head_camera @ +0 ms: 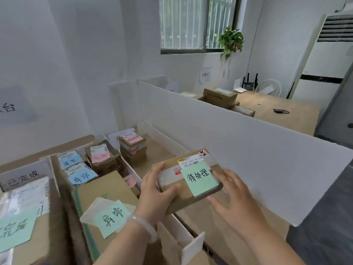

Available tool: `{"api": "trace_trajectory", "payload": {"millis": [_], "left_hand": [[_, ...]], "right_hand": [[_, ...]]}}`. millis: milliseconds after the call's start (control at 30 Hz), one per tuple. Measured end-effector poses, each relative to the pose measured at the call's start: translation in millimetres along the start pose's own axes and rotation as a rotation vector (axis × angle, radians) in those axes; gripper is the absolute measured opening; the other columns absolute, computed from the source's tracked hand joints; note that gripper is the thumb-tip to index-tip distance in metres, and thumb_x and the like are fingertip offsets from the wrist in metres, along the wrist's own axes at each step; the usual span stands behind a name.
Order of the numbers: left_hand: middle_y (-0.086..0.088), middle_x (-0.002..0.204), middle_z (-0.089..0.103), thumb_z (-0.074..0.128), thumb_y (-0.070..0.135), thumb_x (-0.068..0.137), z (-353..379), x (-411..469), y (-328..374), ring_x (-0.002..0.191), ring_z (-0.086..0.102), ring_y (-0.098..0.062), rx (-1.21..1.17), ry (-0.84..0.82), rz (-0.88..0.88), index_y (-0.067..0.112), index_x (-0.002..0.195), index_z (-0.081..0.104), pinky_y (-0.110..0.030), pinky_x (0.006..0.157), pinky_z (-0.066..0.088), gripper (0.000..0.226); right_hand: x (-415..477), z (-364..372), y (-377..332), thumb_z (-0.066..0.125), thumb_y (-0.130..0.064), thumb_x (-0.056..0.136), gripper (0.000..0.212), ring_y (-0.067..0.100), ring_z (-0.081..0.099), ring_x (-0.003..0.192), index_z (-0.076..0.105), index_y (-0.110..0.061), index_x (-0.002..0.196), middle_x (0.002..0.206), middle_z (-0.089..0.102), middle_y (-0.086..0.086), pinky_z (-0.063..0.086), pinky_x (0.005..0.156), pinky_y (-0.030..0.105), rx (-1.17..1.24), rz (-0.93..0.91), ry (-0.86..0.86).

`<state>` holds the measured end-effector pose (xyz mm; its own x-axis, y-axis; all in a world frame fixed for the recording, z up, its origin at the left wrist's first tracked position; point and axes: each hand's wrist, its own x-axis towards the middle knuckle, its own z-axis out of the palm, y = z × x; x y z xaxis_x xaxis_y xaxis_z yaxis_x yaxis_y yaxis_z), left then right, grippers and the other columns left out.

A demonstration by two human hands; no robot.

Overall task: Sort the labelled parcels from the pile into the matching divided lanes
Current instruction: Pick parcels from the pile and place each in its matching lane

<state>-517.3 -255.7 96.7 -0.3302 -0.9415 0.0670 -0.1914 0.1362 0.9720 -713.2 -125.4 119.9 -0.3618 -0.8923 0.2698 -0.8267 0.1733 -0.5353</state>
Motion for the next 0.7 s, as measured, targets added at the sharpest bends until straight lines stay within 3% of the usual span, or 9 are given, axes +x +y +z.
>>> {"api": "trace_trajectory", "payload": {"millis": [67,167,333,500,600,700], "left_hand": [[0.007,0.137,0.039,0.074,0.061,0.054,11.3,24.8,0.1,0.119,0.052,-0.018,0.024,0.067,-0.032,0.068,0.12,0.042,-0.044,0.1,0.05,0.074],[0.004,0.135,0.045,0.078,0.047,0.062,26.7,55.0,-5.3,0.119,0.05,-0.013,0.075,0.166,-0.063,0.065,0.116,0.044,-0.04,0.107,0.043,0.066],[0.008,0.136,0.041,0.081,0.039,0.074,38.9,93.6,-27.3,0.117,0.05,-0.014,0.092,0.238,-0.229,0.059,0.129,0.041,-0.043,0.104,0.047,0.07],[0.004,0.135,0.041,0.08,0.038,0.074,40.2,126.9,-57.9,0.115,0.051,-0.019,0.105,0.332,-0.353,0.058,0.127,0.043,-0.043,0.101,0.048,0.068],[0.001,0.14,0.041,0.079,0.033,0.077,35.9,162.9,-70.6,0.115,0.048,-0.018,0.138,0.343,-0.377,0.05,0.134,0.042,-0.039,0.102,0.046,0.07],[-0.002,0.148,0.034,0.078,0.034,0.079,30.7,201.0,-87.2,0.118,0.042,-0.016,0.23,0.311,-0.414,0.044,0.141,0.04,-0.028,0.102,0.035,0.073]], "right_hand": [[35.3,2.7,17.0,0.063,-0.053,0.084,0.07,0.007,0.016,0.145,0.029,-0.049,0.145,0.158,0.015,-0.015,0.023,0.115,0.029,0.014,-0.033,-0.054],[81.1,4.5,43.3,0.061,-0.054,0.086,0.07,0.006,0.013,0.145,0.026,-0.051,0.145,0.159,0.012,-0.016,0.022,0.115,0.027,0.01,-0.104,-0.148],[145.3,14.1,81.0,0.062,-0.052,0.086,0.069,0.007,0.015,0.145,0.028,-0.045,0.146,0.157,0.014,-0.018,0.022,0.114,0.025,0.015,-0.207,-0.246],[185.7,47.2,103.3,0.059,-0.062,0.081,0.069,0.005,0.017,0.145,0.027,-0.054,0.141,0.15,0.015,-0.026,0.022,0.114,0.025,0.047,-0.23,-0.349],[205.2,68.4,105.8,0.045,-0.075,0.072,0.068,0.003,0.015,0.144,0.024,-0.062,0.135,0.144,0.01,-0.032,0.019,0.114,0.023,0.066,-0.267,-0.378],[222.3,86.6,105.4,0.057,-0.065,0.082,0.06,-0.003,0.007,0.143,0.017,-0.069,0.128,0.142,-0.003,-0.042,0.016,0.114,0.022,0.059,-0.264,-0.433]]}}
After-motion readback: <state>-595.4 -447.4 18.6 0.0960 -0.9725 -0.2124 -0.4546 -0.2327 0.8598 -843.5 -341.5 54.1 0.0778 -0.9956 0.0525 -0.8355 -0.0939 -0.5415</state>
